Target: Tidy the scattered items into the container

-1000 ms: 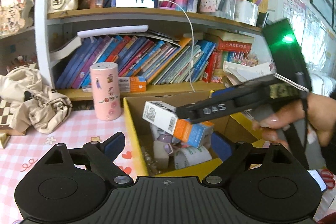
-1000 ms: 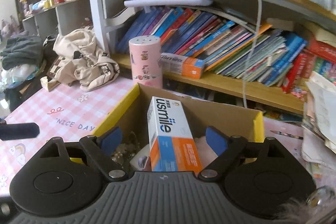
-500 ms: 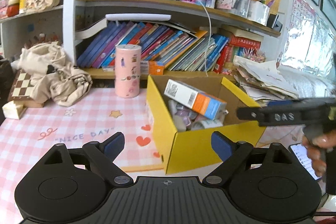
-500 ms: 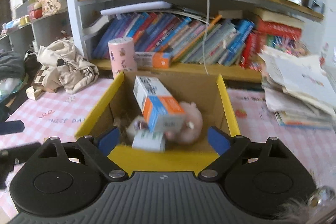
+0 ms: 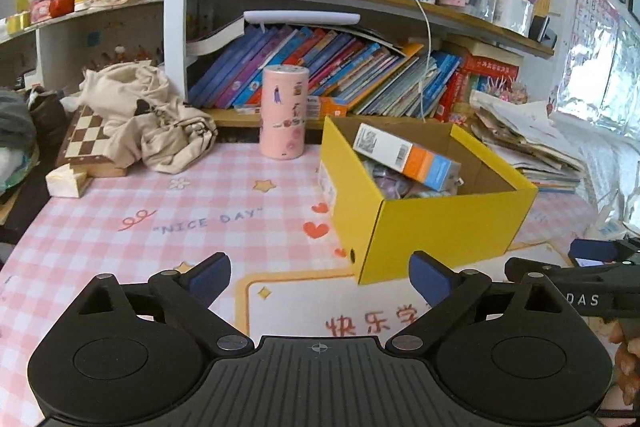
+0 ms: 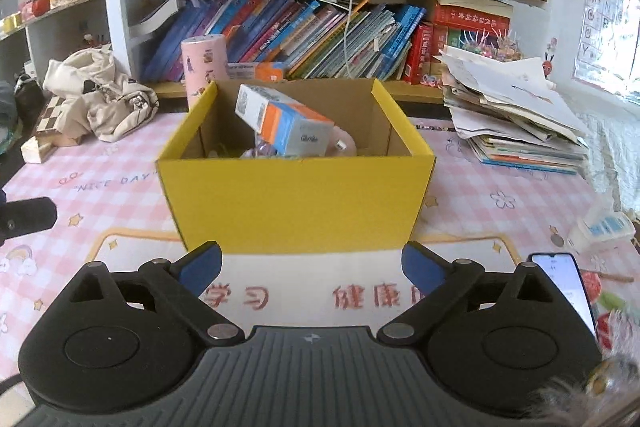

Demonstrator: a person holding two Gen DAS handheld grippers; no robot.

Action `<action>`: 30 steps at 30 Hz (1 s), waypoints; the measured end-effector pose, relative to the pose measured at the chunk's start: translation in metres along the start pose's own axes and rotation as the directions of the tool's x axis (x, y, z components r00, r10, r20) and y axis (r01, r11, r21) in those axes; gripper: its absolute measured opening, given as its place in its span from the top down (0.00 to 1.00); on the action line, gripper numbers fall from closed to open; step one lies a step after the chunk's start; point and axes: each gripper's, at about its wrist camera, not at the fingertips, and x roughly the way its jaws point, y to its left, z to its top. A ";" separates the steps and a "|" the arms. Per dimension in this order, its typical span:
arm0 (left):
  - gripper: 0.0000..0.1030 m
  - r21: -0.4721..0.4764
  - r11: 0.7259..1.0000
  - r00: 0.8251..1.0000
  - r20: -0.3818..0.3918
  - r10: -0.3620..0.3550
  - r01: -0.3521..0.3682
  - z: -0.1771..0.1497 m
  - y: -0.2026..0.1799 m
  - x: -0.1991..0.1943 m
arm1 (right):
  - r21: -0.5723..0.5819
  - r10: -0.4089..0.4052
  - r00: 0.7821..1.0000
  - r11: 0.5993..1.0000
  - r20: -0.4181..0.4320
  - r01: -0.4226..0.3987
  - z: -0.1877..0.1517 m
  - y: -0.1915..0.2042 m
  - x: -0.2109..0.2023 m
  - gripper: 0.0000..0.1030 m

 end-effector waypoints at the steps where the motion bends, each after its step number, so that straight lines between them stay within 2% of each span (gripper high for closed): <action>1: 0.05 0.001 1.000 1.000 -0.005 0.002 -0.002 -0.002 0.001 -0.001 | -0.002 -0.005 1.000 1.000 0.000 0.005 -0.003 0.003 -0.002 0.03; 14: 0.02 0.022 0.999 0.999 -0.025 0.047 -0.046 -0.016 0.015 -0.019 | -0.009 -0.004 1.000 1.000 -0.017 0.004 -0.019 0.031 -0.019 0.00; 30: 0.00 0.031 0.999 0.999 -0.036 0.031 -0.030 -0.024 0.031 -0.029 | -0.018 -0.010 1.000 1.000 -0.029 0.009 -0.028 0.056 -0.027 0.00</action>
